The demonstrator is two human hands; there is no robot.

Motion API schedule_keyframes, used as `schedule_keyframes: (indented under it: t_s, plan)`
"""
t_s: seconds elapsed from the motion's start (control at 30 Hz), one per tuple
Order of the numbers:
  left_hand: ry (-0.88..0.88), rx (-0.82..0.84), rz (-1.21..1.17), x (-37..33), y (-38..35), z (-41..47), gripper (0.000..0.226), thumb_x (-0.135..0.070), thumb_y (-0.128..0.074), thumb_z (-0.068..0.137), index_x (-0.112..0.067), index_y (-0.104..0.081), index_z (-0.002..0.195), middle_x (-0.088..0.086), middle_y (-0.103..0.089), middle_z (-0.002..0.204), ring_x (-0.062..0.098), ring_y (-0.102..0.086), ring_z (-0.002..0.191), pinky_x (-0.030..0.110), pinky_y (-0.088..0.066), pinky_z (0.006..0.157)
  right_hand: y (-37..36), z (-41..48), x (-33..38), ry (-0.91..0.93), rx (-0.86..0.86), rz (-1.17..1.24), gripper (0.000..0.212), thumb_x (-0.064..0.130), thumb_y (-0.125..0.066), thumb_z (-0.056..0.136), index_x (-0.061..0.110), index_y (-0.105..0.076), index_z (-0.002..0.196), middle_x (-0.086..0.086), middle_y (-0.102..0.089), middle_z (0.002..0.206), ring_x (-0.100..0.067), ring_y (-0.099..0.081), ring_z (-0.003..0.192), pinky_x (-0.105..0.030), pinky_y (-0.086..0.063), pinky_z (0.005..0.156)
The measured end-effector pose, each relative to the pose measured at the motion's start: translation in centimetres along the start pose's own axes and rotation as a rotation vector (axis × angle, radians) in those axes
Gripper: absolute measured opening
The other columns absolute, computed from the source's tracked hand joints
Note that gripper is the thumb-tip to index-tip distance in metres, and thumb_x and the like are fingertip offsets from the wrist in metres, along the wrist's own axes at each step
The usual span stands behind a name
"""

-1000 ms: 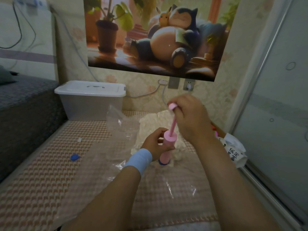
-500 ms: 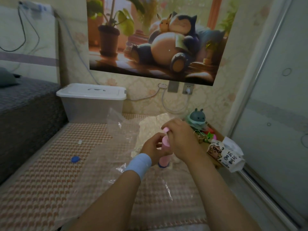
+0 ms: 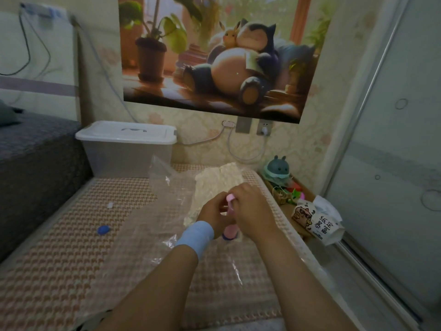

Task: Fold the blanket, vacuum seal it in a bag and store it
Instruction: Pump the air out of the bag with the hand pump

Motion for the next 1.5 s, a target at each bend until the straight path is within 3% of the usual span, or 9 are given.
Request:
schedule_keyframes:
  t_s: [0.13, 0.3, 0.4, 0.6, 0.73, 0.87, 0.97, 1.23, 1.5]
  plan:
    - [-0.007, 0.019, 0.037, 0.2, 0.4, 0.1, 0.036, -0.006, -0.08, 0.069, -0.022, -0.063, 0.096, -0.007, -0.069, 0.095, 0.015, -0.065, 0.095, 0.038, -0.056, 0.083, 5.2, 1.1, 3.1, 0.161, -0.198, -0.067, 0.018, 0.008, -0.052, 0.078, 0.01, -0.065, 0.09, -0.006, -0.061, 0.093, -0.029, -0.056, 0.084, -0.04, -0.048, 0.074]
    - [-0.005, 0.031, 0.057, 0.6, -0.3, 0.3, 0.042, -0.008, -0.084, 0.065, -0.022, -0.063, 0.098, -0.008, -0.07, 0.101, 0.013, -0.064, 0.098, 0.036, -0.054, 0.087, 10.7, 1.5, 4.8, 0.233, -0.519, 0.055, 0.023, 0.014, -0.041, 0.092, 0.01, -0.063, 0.092, -0.005, -0.061, 0.092, -0.024, -0.053, 0.083, -0.036, -0.042, 0.073]
    - [-0.01, 0.03, 0.073, 0.3, -0.5, 0.0, 0.039, -0.008, -0.083, 0.066, -0.025, -0.062, 0.094, -0.01, -0.07, 0.098, 0.012, -0.063, 0.097, 0.035, -0.054, 0.085, 7.9, 0.9, 3.2, 0.171, -0.488, 0.093, 0.022, 0.011, -0.041, 0.088, 0.01, -0.063, 0.092, -0.005, -0.059, 0.095, -0.024, -0.052, 0.085, -0.038, -0.043, 0.074]
    - [-0.006, -0.032, 0.048, -0.1, -0.3, -0.4, 0.044, 0.004, -0.071, 0.074, -0.032, -0.063, 0.098, -0.005, -0.068, 0.099, 0.015, -0.064, 0.1, 0.026, -0.055, 0.08, 0.8, -0.6, 0.5, 0.037, -0.022, 0.016, 0.038, 0.025, -0.034, 0.085, 0.009, -0.068, 0.088, -0.011, -0.061, 0.093, -0.033, -0.056, 0.081, -0.051, -0.048, 0.076]
    - [-0.019, 0.0, 0.069, 0.1, -0.1, -0.2, 0.041, -0.006, -0.079, 0.07, -0.034, -0.062, 0.094, -0.007, -0.07, 0.096, 0.013, -0.064, 0.097, 0.038, -0.055, 0.085, 5.2, 0.5, 2.5, 0.155, -0.194, 0.033, 0.032, 0.021, -0.037, 0.076, 0.011, -0.066, 0.088, -0.005, -0.062, 0.093, -0.029, -0.056, 0.081, -0.044, -0.048, 0.073]
    - [-0.026, 0.012, 0.087, 0.4, -0.4, 0.1, 0.041, -0.01, -0.083, 0.066, -0.026, -0.062, 0.097, -0.008, -0.07, 0.101, 0.012, -0.064, 0.098, 0.035, -0.054, 0.086, 10.2, 1.3, 4.4, 0.213, -0.489, 0.071, 0.019, 0.011, -0.046, 0.09, 0.011, -0.064, 0.093, -0.004, -0.063, 0.095, -0.025, -0.053, 0.085, -0.038, -0.042, 0.076]
    - [-0.017, 0.017, 0.099, 0.4, -0.3, 0.0, 0.042, -0.01, -0.084, 0.066, -0.023, -0.062, 0.099, -0.008, -0.069, 0.101, 0.011, -0.063, 0.098, 0.03, -0.052, 0.085, 9.6, 1.3, 4.6, 0.257, -0.546, 0.108, 0.019, 0.009, -0.044, 0.092, 0.01, -0.063, 0.093, -0.004, -0.061, 0.095, -0.024, -0.052, 0.085, -0.033, -0.04, 0.077]
    - [0.006, -0.026, 0.072, 0.2, -0.5, -0.4, 0.037, 0.003, -0.068, 0.074, -0.025, -0.064, 0.098, -0.001, -0.069, 0.099, 0.018, -0.065, 0.1, 0.032, -0.056, 0.082, -0.1, -0.6, -0.3, -0.024, -0.016, 0.02, 0.023, 0.016, -0.043, 0.087, 0.01, -0.064, 0.093, -0.009, -0.059, 0.097, -0.032, -0.055, 0.089, -0.045, -0.047, 0.078]
    - [-0.011, 0.012, 0.082, 0.6, -0.3, 0.0, 0.04, -0.012, -0.083, 0.066, -0.024, -0.062, 0.097, -0.007, -0.07, 0.1, 0.012, -0.064, 0.098, 0.036, -0.054, 0.086, 10.4, 1.3, 4.8, 0.223, -0.549, 0.132, 0.019, 0.013, -0.044, 0.092, 0.012, -0.063, 0.09, -0.002, -0.061, 0.09, -0.021, -0.05, 0.082, -0.032, -0.038, 0.071]
Point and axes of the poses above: each hand's wrist, its own z-axis towards the middle knuckle, its own y-axis out of the back of the hand, x = y × z, the point moved 4 cm from there along z, towards the middle knuckle
